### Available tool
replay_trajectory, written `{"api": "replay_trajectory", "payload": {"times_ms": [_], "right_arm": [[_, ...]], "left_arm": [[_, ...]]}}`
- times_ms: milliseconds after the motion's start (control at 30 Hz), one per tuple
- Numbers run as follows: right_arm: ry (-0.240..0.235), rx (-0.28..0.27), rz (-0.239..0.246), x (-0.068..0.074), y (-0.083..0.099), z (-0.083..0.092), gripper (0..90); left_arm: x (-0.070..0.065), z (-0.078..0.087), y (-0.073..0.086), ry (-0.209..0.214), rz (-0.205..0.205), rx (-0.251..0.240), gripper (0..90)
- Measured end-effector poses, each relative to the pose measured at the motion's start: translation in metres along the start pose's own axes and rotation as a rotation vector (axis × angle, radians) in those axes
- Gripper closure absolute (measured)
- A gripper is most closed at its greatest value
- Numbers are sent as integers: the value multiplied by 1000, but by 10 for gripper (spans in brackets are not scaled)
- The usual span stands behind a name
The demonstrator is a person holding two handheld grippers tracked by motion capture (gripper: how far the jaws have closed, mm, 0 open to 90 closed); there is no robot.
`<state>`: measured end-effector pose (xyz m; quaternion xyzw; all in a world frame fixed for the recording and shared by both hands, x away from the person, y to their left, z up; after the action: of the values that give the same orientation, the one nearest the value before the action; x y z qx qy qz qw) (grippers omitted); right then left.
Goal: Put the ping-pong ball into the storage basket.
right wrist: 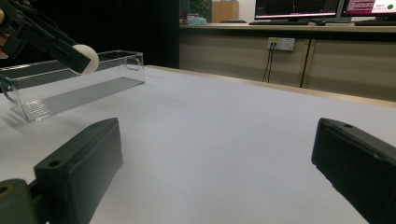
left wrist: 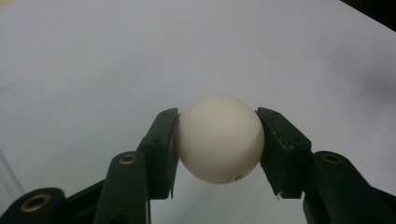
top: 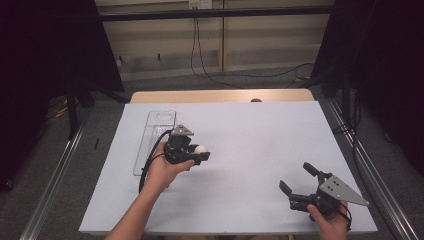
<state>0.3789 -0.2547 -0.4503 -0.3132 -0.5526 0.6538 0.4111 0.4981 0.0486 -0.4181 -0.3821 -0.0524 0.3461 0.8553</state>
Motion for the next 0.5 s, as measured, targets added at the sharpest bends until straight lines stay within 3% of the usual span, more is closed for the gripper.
{"api": "replay_trajectory", "payload": {"times_ms": [333,500], "right_arm": [[2,-3,1,0,0,0,14],[2,-2,9,-1,0,1,14]], "left_arm": [[1,-1,-2,1,19,-14,510],[3,1,-3,-6,8,-11,511]]}}
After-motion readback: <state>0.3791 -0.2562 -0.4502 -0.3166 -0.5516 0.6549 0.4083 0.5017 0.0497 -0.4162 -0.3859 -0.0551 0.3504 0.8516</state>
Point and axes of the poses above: each handheld gripper's, and its own axes: z roughly backward along the jaws, y roughly out of its underside, x roughly to its left, the point moved 7 cm from there along -z, roughly forward along the jaws, and after that the axes turned 3 degrees about x, right-handed, at the moved point
